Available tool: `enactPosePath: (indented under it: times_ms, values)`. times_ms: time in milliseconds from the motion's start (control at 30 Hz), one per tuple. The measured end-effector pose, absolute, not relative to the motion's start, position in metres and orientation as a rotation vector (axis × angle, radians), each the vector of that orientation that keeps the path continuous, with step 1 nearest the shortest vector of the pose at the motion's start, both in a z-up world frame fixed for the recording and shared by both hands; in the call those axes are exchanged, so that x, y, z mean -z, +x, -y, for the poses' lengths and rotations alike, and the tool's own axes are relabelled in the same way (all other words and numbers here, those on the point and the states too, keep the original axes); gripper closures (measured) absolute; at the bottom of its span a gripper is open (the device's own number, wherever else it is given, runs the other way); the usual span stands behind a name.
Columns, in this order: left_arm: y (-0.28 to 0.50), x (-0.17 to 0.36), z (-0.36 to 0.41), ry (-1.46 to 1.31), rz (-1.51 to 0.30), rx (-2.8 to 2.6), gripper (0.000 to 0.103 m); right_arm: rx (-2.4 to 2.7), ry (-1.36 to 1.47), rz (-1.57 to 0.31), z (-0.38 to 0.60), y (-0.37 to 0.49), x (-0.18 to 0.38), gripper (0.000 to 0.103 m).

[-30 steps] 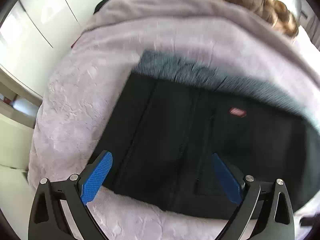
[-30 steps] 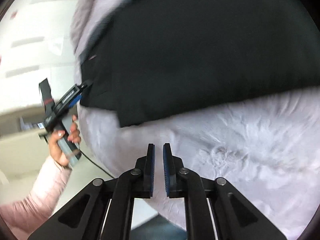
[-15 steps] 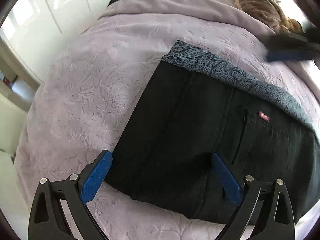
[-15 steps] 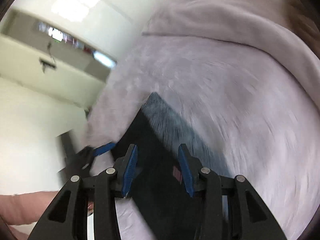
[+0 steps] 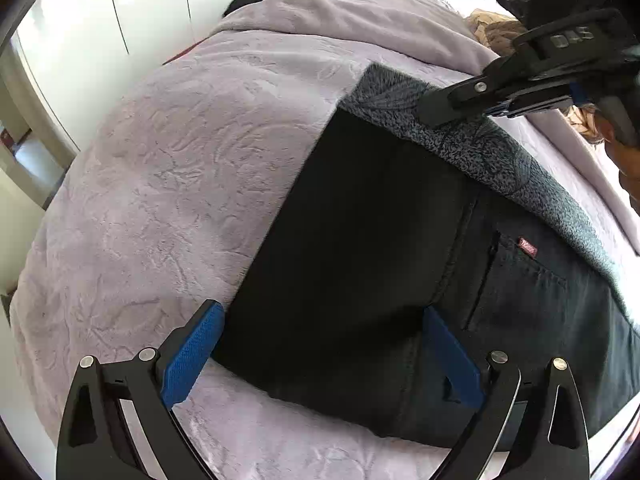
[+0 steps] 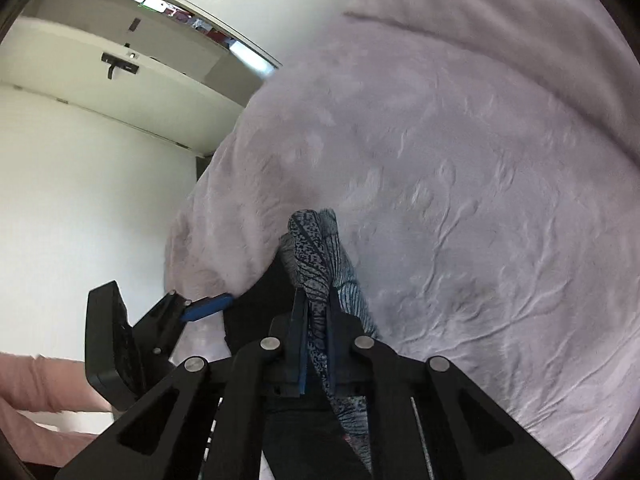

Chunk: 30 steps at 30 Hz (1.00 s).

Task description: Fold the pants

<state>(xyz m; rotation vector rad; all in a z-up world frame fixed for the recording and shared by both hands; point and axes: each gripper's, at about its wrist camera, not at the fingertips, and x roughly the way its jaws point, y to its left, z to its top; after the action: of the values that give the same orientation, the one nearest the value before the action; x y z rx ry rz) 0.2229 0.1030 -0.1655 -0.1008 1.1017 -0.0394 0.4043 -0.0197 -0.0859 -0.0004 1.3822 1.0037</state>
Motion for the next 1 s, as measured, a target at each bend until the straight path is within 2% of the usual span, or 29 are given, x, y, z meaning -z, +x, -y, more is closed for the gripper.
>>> enactPosePath:
  times_ms: [167, 300, 467, 633, 733, 833, 967, 1000]
  values:
    - [0.237, 0.162, -0.098, -0.069, -1.137, 0.024, 0.002, -0.811, -0.067, -1.439, 0.008, 0.416, 0.135, 0.092]
    - [0.251, 0.137, -0.091, -0.077, -1.096, 0.042, 0.002, -0.73, 0.086, -1.382, 0.041, 0.405, 0.109, 0.079]
    - [0.282, 0.129, -0.056, -0.03, -1.068, 0.089, 0.002, -0.638, 0.156, -1.33, 0.121, 0.345, 0.073, 0.079]
    - [0.323, 0.176, -0.048, -0.011, -1.146, 0.044, 0.0, -0.444, 0.148, -1.376, 0.175, 0.303, 0.107, 0.08]
    - [0.328, 0.173, -0.058, -0.044, -1.147, 0.031, 0.0, -0.345, 0.186, -1.324, 0.209, 0.3, 0.113, 0.082]
    - [0.323, 0.16, -0.068, -0.011, -1.148, -0.024, 0.0, -0.28, 0.271, -1.295, 0.246, 0.283, 0.099, 0.078]
    - [0.289, 0.139, -0.056, 0.034, -1.146, 0.028, 0.0, -0.233, 0.319, -1.27, 0.297, 0.233, 0.077, 0.059]
    - [0.28, 0.137, -0.045, 0.052, -1.143, 0.051, 0.0, -0.217, 0.341, -1.274, 0.309, 0.221, 0.075, 0.059]
